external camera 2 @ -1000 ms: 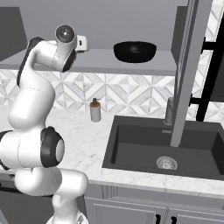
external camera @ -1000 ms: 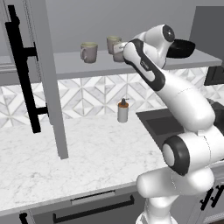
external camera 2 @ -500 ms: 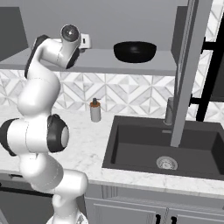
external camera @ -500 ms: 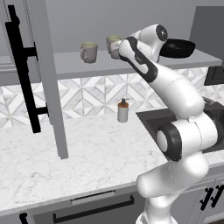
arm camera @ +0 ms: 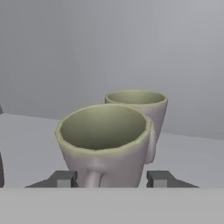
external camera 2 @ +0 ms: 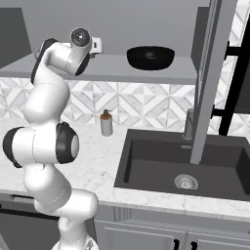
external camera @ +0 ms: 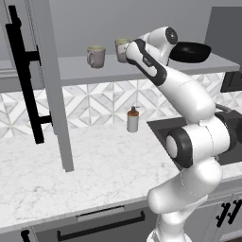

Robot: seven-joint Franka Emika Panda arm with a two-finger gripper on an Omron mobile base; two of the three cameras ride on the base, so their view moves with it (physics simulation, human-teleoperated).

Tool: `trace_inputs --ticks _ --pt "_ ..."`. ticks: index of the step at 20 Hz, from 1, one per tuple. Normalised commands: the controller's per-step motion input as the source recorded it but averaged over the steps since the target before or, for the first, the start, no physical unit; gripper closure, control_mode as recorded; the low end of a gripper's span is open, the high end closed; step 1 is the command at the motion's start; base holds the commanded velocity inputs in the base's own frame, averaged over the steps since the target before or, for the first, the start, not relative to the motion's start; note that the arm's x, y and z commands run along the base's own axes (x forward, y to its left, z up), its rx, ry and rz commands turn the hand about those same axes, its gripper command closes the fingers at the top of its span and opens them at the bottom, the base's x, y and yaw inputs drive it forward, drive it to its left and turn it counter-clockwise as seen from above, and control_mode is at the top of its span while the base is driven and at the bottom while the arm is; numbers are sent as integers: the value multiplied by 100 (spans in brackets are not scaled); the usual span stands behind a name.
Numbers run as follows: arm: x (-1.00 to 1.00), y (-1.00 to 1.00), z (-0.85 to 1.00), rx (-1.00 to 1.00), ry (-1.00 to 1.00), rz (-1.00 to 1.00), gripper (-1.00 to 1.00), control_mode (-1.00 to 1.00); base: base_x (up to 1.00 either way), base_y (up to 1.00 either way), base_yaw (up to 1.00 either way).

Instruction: Gather all objects into one cabinet and sort the glasses and bowls to opposite sides.

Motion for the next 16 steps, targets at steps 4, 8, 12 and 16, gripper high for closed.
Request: trace_inputs --ticks 4,8,12,16 --pt "0 0 0 0 0 0 -100 -100 0 0 0" --pt "-62 0 0 0 0 0 -100 -100 0 0 0" --pt "-100 0 0 0 -3 0 -100 -100 0 0 0" --pt "-100 0 0 0 -8 0 -100 -100 0 0 0"
